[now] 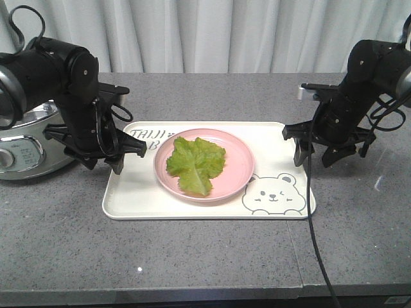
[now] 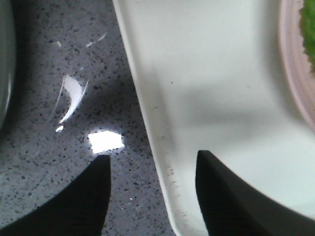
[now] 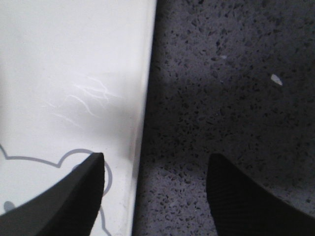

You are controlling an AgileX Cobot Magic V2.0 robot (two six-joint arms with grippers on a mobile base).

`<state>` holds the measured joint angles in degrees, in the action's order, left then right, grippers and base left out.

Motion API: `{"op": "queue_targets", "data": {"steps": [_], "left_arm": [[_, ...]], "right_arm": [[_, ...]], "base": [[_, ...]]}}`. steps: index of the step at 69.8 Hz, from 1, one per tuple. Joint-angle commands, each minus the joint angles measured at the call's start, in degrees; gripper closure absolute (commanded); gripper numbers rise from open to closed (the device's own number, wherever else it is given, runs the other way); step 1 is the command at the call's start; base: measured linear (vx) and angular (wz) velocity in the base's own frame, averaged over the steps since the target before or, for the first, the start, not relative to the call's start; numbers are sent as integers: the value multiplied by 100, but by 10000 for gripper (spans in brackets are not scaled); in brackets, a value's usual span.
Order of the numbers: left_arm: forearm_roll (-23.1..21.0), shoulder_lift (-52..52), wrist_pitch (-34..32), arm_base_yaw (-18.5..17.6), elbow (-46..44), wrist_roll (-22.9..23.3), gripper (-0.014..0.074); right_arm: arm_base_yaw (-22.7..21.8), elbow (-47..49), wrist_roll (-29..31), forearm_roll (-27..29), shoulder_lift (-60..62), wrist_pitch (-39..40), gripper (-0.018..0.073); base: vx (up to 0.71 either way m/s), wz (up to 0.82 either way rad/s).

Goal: Transfer vegetables to tray and serve
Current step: 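Lower both grippers onto the tray's side edges and close them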

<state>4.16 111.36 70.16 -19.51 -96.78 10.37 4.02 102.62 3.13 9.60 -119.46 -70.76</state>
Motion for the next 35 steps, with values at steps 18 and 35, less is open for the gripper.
{"op": "queue_targets", "data": {"steps": [18,35], "left_arm": [[-139,-97,-205,80,-114,-45,226],[-269,37,-210,119,-114,-92,226]], "right_arm": [[-3,144,55,20,199,-157,126],[-3,144,65,25,96,-203,126]], "base": [[0,0],[0,0]]}}
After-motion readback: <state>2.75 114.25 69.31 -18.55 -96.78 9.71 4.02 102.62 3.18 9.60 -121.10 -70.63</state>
